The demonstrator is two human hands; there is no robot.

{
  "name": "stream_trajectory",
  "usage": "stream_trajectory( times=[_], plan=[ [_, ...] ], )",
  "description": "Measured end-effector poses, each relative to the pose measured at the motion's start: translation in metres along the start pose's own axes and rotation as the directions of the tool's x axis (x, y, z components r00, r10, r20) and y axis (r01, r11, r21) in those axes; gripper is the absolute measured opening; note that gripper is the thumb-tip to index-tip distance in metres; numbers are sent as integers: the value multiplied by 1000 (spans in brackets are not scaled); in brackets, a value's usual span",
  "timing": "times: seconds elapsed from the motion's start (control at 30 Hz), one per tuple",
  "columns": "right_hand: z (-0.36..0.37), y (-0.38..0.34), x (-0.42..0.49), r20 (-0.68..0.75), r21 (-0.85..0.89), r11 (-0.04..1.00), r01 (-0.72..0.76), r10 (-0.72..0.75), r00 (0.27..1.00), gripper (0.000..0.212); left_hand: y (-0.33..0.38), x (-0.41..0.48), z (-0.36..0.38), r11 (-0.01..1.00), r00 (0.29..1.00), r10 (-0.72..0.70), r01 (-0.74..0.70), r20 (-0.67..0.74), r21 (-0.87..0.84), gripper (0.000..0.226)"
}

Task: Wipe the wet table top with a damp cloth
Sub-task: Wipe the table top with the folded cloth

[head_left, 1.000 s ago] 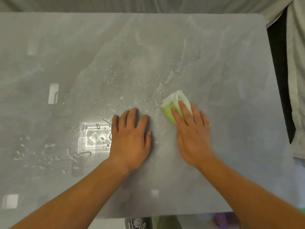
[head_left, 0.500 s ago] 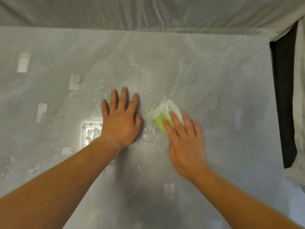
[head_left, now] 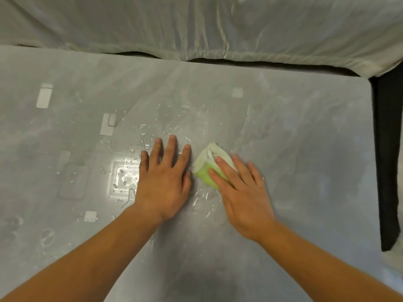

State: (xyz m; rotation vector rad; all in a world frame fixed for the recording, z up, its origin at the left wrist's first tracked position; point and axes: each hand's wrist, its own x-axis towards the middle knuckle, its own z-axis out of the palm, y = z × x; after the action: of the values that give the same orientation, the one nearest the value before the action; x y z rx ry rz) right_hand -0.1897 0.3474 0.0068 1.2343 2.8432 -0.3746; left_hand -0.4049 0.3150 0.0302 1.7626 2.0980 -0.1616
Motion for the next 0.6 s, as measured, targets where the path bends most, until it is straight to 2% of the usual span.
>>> stream_trajectory(
  times=[0.07, 0.13, 0.2, 0.27, 0.33, 0.47, 0.53, 0.6],
  plan=[
    [-2, 20, 10, -25, 19, 1000, -12, 13, 1000, 54, -2, 1, -6, 1000, 1000, 4, -4, 4, -12, 60],
    [-8, 41, 43, -47, 31, 983, -179, 180, 982, 55, -4, 4, -13, 1000, 1000, 15, -15, 4, -3, 55],
    [-16, 58, 85, -71, 56, 938, -342, 346, 936, 56, -6, 10, -19, 1000, 1000, 24, -24, -15, 10, 47],
    [-17, 57, 117, -95, 71, 909, -412, 417, 904, 57, -10, 21, -22, 999, 998, 24, -25, -59, -23, 40],
    [-13, 39, 123, -112, 39, 924, -379, 381, 918, 57, -18, 34, -24, 998, 996, 17, -22, -88, -52, 40],
    [-8, 32, 96, -53, 26, 993, -113, 114, 992, 52, -35, 55, -26, 999, 999, -25, 24, -36, -42, 54],
    [-13, 50, 107, -61, 47, 986, -162, 165, 984, 49, -42, 56, -26, 998, 1000, -6, 6, -8, -58, 59],
    [-18, 63, 139, -110, 63, 936, -345, 350, 930, 51, -45, 55, -25, 998, 1000, 23, -23, 9, -53, 64]
  ],
)
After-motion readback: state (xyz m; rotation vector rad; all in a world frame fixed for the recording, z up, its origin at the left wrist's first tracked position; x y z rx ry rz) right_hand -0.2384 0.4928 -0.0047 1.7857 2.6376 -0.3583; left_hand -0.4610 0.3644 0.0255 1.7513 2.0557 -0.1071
